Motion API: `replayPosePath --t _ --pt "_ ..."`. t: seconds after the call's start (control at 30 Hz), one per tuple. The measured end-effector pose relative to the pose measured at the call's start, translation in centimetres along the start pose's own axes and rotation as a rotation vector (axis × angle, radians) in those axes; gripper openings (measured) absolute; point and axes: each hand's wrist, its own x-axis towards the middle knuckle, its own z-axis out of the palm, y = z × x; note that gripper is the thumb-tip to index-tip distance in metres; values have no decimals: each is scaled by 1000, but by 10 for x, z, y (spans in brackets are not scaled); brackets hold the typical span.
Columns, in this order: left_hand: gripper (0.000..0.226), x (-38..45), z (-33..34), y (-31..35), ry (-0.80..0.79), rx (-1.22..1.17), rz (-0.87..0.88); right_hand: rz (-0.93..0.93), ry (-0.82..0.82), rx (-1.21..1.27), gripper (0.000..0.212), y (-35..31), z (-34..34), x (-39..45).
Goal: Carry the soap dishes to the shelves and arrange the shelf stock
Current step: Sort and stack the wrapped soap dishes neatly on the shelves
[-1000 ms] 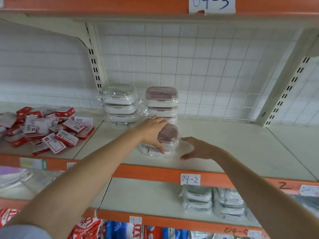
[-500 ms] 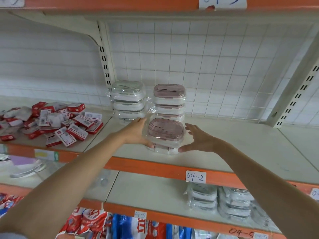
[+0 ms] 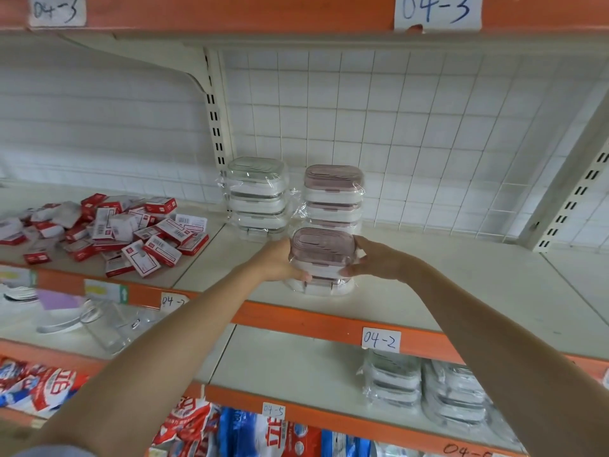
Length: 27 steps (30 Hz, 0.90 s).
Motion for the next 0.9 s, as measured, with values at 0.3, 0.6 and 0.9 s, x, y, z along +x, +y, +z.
replayPosePath --t 0.3,0.6,0.9 --pt "68 -16 6 27 88 25 -14 81 131 -281 79 -13 2 -16" --pt "50 -83 -14 33 4 640 -84 40 176 -644 64 -29 4 -60" --pt "33 -139 9 42 -19 887 49 -149 117 -785 56 -41 59 -110"
